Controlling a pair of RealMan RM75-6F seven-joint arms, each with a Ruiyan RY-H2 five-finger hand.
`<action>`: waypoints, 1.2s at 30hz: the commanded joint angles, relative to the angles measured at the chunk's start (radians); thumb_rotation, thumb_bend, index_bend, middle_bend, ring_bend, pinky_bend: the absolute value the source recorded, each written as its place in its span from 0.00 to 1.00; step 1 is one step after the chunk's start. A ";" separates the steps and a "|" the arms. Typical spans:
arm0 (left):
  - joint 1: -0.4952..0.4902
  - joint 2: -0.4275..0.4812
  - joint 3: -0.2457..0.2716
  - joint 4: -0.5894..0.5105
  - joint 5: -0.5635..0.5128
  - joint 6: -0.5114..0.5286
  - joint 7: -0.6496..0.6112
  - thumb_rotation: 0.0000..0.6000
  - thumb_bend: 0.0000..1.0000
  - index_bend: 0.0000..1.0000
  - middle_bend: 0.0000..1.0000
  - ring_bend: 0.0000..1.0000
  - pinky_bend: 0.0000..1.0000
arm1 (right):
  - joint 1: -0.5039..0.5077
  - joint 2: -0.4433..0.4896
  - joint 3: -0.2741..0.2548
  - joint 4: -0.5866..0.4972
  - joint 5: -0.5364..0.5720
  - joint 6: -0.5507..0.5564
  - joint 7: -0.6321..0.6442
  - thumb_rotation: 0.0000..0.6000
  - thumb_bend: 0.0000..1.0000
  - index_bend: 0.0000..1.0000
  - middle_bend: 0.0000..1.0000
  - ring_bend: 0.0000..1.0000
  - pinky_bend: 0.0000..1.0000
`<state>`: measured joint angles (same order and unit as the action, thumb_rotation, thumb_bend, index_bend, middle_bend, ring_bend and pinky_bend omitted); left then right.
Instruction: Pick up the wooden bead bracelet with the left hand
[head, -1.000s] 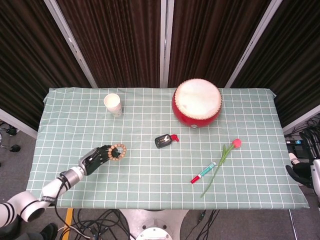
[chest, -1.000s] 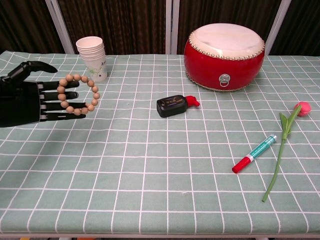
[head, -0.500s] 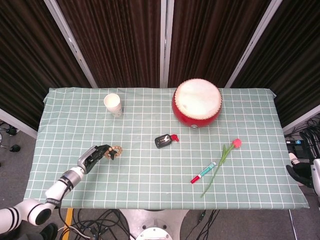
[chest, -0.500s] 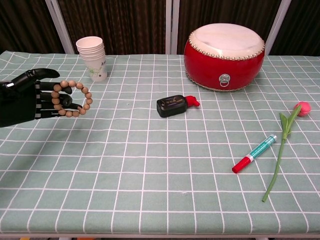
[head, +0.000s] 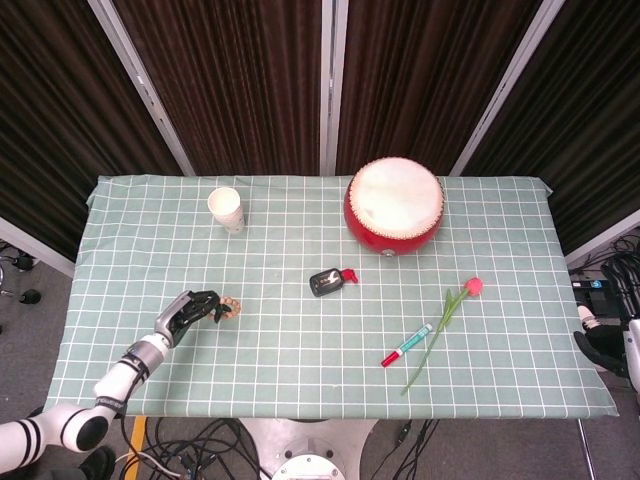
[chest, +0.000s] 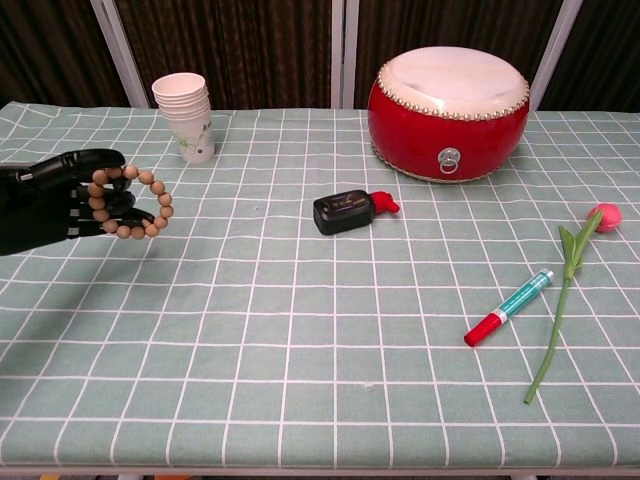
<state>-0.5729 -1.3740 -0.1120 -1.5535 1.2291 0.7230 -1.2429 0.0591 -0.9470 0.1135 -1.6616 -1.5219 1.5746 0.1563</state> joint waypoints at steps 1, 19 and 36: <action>0.006 -0.002 -0.009 -0.002 -0.005 -0.007 0.006 0.64 0.47 0.65 0.70 0.36 0.12 | -0.001 0.000 0.000 0.000 0.000 0.000 0.000 1.00 0.13 0.00 0.00 0.00 0.00; 0.036 -0.002 -0.029 -0.004 0.104 -0.011 -0.010 0.54 0.55 0.51 0.59 0.33 0.12 | -0.005 0.001 0.002 -0.003 -0.006 0.011 0.003 1.00 0.13 0.00 0.00 0.00 0.00; 0.041 -0.013 -0.026 0.019 0.109 -0.003 -0.017 0.43 0.38 0.60 0.68 0.37 0.12 | -0.004 0.001 0.002 -0.005 -0.003 0.004 -0.002 1.00 0.13 0.00 0.00 0.00 0.00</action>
<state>-0.5316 -1.3846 -0.1372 -1.5351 1.3477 0.7232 -1.2721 0.0553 -0.9460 0.1159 -1.6664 -1.5246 1.5787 0.1547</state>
